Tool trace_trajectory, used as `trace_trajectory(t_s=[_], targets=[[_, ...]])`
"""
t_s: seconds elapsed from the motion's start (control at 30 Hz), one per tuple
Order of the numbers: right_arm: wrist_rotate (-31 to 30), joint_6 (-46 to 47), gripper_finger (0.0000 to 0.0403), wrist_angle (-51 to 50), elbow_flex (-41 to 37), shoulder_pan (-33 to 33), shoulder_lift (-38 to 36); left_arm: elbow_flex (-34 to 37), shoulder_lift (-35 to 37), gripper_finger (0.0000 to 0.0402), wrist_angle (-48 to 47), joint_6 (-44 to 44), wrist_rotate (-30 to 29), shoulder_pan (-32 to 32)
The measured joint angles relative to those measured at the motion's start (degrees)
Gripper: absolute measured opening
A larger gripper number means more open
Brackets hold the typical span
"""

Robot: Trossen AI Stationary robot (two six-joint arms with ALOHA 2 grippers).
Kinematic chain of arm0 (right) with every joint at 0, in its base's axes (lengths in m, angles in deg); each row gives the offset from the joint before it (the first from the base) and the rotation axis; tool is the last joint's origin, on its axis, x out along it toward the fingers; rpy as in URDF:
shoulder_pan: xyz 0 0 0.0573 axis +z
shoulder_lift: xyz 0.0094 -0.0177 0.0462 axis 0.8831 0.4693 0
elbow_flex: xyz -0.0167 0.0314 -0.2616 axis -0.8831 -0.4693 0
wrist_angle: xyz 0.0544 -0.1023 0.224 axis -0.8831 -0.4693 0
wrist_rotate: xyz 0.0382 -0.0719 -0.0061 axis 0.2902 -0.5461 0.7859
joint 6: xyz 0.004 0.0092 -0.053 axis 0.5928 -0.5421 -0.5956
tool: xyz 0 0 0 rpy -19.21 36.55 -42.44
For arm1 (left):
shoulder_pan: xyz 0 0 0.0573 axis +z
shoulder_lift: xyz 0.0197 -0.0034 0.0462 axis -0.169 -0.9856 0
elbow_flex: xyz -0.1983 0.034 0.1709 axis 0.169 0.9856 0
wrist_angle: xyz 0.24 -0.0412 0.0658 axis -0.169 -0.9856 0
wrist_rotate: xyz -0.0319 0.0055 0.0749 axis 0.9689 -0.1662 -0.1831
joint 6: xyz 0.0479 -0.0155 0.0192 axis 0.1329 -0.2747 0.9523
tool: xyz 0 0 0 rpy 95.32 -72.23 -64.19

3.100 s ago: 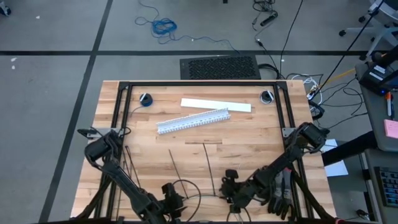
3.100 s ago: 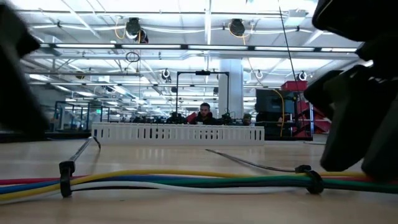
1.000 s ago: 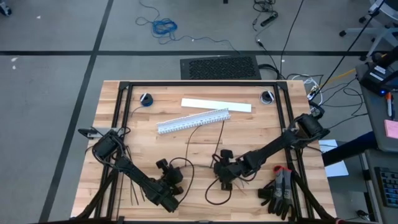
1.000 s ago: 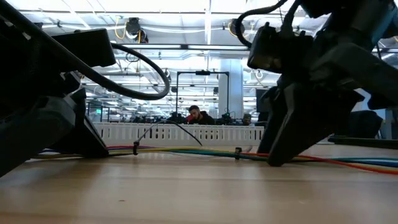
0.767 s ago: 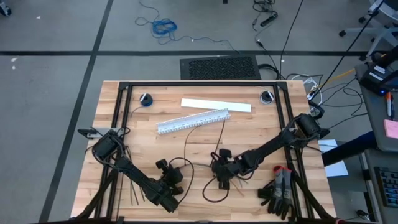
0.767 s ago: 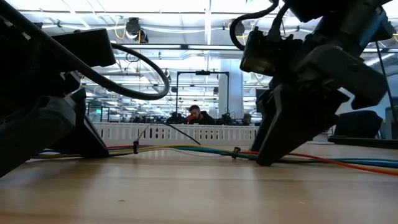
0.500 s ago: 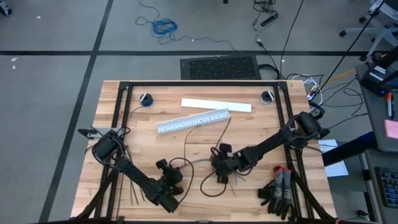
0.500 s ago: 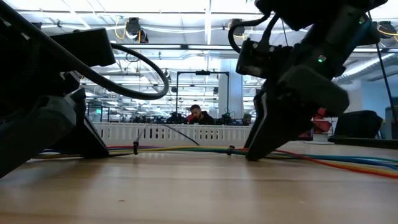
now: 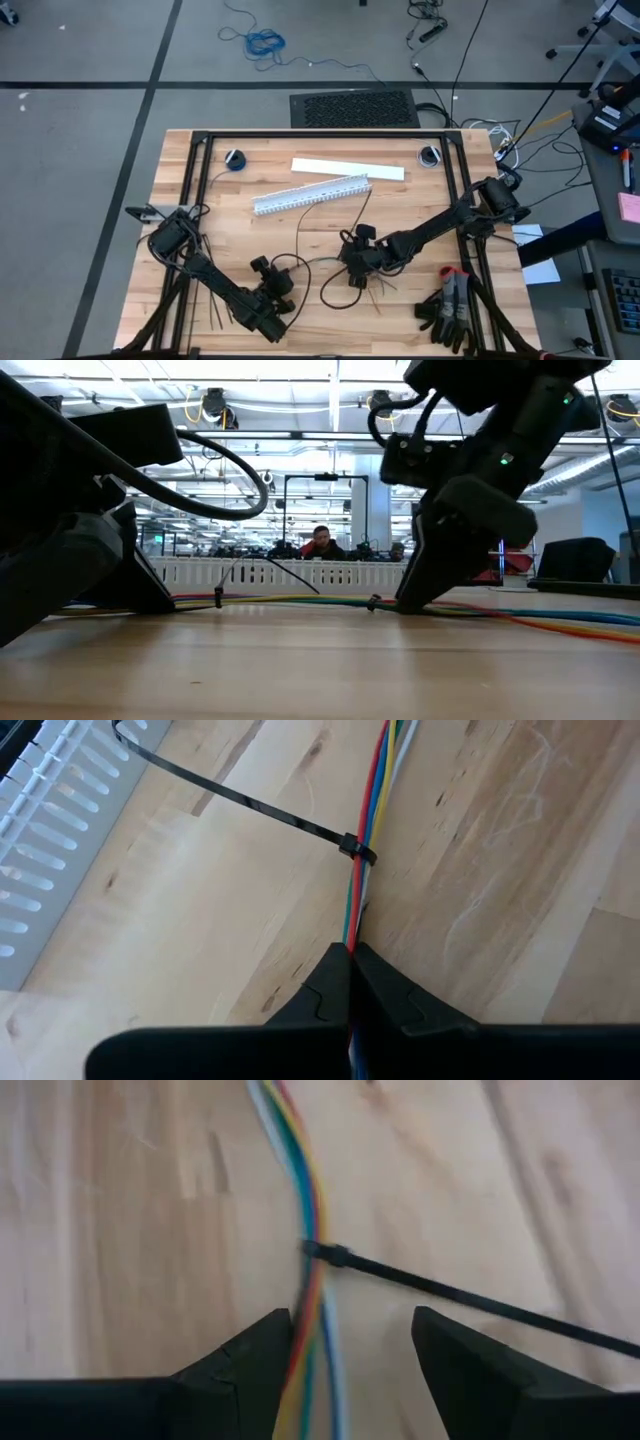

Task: Ziptie cables
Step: Put the colored ziptied cables into the white cable duct

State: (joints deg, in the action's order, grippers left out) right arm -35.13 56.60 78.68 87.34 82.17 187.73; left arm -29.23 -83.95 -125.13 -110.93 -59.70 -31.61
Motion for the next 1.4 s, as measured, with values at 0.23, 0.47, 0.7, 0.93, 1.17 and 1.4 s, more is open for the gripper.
trace_trajectory(t_s=[0.23, 0.47, 0.7, 0.93, 1.17, 1.4], targets=[[2.15, 0.17, 0.0205, 8.77, 0.27, -0.61, 4.10, 0.00, 0.00, 0.0008, 0.22, -0.07, -0.17, -0.04], [3.65, 2.49, 0.0107, 6.06, 0.63, -1.27, 5.32, -0.02, 0.00, 0.0008, 0.13, -0.25, -0.17, -0.09], [2.13, 1.80, 0.0008, 4.60, 0.65, 0.52, 5.32, -0.11, -0.13, 0.0008, -1.13, -2.84, -0.39, -0.22], [2.03, 1.77, 0.0003, 3.75, 0.63, 1.26, 5.25, -3.95, -0.38, 0.0004, -6.21, -4.15, -0.41, -0.37], [0.73, 1.30, 0.0001, -0.78, 0.44, 2.76, 1.58, -11.13, -0.83, 0.0001, -17.34, -3.58, -4.14, -0.18], [-3.43, 0.95, 0.0000, -11.99, 0.21, 3.61, -7.10, -19.26, -0.76, 0.0001, -26.06, -0.48, -9.83, 0.67]])
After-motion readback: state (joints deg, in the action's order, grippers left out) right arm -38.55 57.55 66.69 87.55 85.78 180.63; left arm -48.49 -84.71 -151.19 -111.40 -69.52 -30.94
